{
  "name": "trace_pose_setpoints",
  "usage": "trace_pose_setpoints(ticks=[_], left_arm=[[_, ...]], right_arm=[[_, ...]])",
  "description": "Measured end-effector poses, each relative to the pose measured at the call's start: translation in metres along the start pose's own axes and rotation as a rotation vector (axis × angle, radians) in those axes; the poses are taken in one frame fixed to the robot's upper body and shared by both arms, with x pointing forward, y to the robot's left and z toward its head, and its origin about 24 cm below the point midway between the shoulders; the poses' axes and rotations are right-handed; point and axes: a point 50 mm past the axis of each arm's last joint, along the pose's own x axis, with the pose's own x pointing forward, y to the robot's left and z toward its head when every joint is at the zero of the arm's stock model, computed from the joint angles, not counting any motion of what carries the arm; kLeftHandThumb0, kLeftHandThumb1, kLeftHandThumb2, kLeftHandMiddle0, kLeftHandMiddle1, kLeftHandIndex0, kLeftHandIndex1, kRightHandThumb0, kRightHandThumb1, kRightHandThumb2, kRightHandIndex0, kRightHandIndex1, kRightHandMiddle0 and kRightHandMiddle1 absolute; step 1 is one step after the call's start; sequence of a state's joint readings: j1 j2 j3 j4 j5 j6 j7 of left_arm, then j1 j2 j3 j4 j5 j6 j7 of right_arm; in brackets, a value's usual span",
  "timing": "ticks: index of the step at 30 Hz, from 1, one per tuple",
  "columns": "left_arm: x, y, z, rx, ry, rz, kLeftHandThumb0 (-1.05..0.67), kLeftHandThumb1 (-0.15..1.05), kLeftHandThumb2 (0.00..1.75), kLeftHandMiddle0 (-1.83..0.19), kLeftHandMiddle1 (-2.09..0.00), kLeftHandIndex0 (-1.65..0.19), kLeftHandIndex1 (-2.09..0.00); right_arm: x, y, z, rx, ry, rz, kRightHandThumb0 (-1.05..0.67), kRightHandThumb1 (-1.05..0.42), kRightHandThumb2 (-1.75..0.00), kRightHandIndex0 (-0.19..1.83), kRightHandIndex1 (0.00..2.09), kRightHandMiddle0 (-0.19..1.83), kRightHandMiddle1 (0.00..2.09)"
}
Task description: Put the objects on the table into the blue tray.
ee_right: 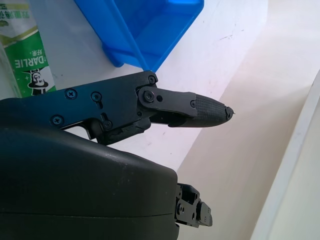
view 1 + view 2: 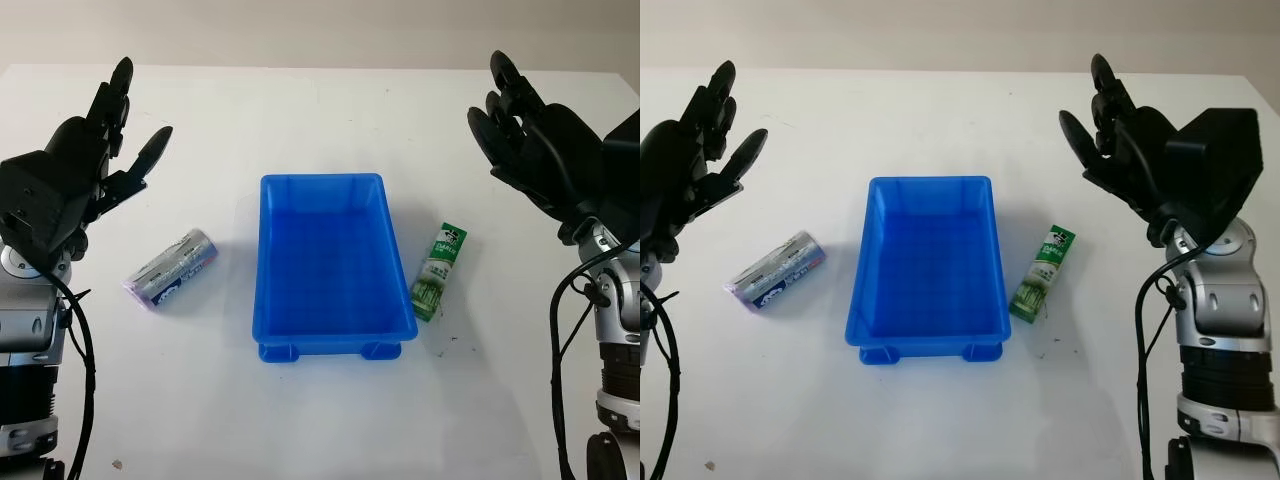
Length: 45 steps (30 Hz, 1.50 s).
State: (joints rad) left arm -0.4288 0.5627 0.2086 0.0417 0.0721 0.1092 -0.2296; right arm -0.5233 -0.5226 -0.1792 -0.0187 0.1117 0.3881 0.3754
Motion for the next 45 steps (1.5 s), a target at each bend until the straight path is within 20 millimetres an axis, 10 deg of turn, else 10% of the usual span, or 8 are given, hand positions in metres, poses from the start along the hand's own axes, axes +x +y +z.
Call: trace_pose_setpoints(ticks=[7, 15, 23, 31, 45], left_arm=[[0.0, -0.002, -0.001, 0.017, 0.001, -0.006, -0.73, 1.05, 0.38, 0.03, -0.06, 0.05, -0.07], [0.002, -0.002, 0.001, 0.018, 0.002, -0.006, -0.73, 1.05, 0.39, 0.03, -0.06, 0.05, -0.06], [0.002, -0.001, 0.003, 0.016, -0.003, -0.007, -0.71, 1.05, 0.4, 0.06, -0.05, 0.08, -0.05], [0.002, -0.002, 0.0, 0.017, 0.001, -0.024, -0.74, 1.05, 0.38, 0.06, -0.05, 0.07, -0.05], [0.004, -0.003, -0.001, 0.006, -0.012, -0.042, -0.72, 1.05, 0.39, 0.07, -0.05, 0.1, -0.04]], right_arm=[[0.004, 0.001, -0.001, -0.045, 0.025, 0.024, -0.58, -1.05, -0.48, -0.19, 0.0, -0.19, 0.0], [0.004, -0.012, 0.01, -0.189, 0.003, 0.078, -0.55, -0.92, -0.08, 0.12, 0.16, 0.09, 0.14], [-0.004, -0.024, 0.044, -0.717, -0.094, 0.136, -0.49, -0.75, -0.04, 0.47, 0.25, 0.51, 0.16], [-0.021, -0.016, 0.032, -1.222, -0.006, 0.405, -0.46, -0.74, -0.05, 0.25, 0.07, 0.33, 0.02], [-0.034, 0.002, 0.016, -1.423, -0.052, 0.565, -0.43, -0.77, -0.06, 0.38, 0.1, 0.38, 0.07]])
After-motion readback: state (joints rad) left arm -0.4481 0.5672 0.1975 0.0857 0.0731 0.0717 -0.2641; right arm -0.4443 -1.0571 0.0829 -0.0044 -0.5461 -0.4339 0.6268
